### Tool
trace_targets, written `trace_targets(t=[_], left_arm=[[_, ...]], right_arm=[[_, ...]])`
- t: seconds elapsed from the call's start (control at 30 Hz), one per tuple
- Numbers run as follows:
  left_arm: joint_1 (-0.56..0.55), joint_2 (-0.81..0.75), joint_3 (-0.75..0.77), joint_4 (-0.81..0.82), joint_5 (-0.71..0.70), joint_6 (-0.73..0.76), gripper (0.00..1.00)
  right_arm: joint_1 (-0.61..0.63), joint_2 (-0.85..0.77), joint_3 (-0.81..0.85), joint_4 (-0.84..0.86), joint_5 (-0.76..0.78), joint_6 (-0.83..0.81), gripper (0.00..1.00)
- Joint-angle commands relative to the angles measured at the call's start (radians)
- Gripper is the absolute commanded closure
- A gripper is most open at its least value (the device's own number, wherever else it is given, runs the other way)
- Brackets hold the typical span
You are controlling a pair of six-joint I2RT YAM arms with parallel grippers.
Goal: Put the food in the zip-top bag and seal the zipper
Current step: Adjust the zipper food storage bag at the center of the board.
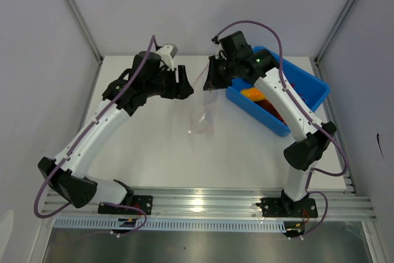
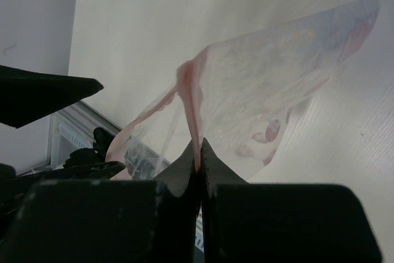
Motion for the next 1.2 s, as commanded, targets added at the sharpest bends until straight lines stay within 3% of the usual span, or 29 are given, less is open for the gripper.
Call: trace_targets(t=[0.0,0.1,0.17,0.2,0.27,0.3,0.37,0.5,0.67,0.77,0.83,0.97,1.17], left_arm=[[-0.005,0.028,0.023,-0.001,0.006,0.0,0.3],[-0.006,0.074,0.052,-0.009,0.018,-0.001,0.33],[-0.005,0.097,0.098,-0.019,0.027,0.0,0.4],[-0.006,0.12,0.109,-0.031,0.03,-0.001,0.58],[-0.006,0.143,0.156,-0.065,0.035,-0.003,0.73],[-0.006,0.151,0.165,-0.074,0.036,-0.001,0.9],[-0.006,0.165,0.181,-0.108,0.026,-0.003,0.99],[-0.006,0.132,0.188,-0.145,-0.04,-0.012,0.99],[-0.005,0.059,0.207,-0.191,-0.218,-0.032,0.99],[-0.006,0.062,0.233,-0.217,-0.241,-0.041,1.0],[-0.006,0.072,0.234,-0.229,-0.237,-0.058,0.99],[-0.006,0.128,0.279,-0.283,-0.259,-0.096,1.0],[-0.008,0.258,0.418,-0.443,-0.401,-0.11,0.99]], right_arm=[[-0.005,-0.039,0.037,0.045,-0.065,-0.017,1.0],[-0.008,-0.038,0.043,0.041,-0.087,-0.018,1.0],[-0.009,-0.036,0.037,0.038,-0.099,-0.02,1.0],[-0.017,-0.036,0.037,0.033,-0.101,-0.023,1.0],[-0.032,-0.041,0.023,0.034,-0.122,-0.023,1.0],[-0.042,-0.042,0.014,0.042,-0.134,-0.023,1.0],[-0.068,-0.048,-0.015,0.05,-0.16,-0.023,1.0],[-0.114,-0.054,-0.054,0.059,-0.19,-0.038,1.0],[-0.149,-0.03,-0.068,0.041,-0.168,-0.082,1.0],[-0.152,-0.004,-0.064,0.044,-0.174,-0.087,0.86],[-0.152,0.01,-0.066,0.051,-0.193,-0.083,0.83],[-0.152,0.044,-0.026,0.041,-0.204,-0.073,0.49],[-0.177,0.031,0.083,-0.036,-0.103,-0.064,0.24]])
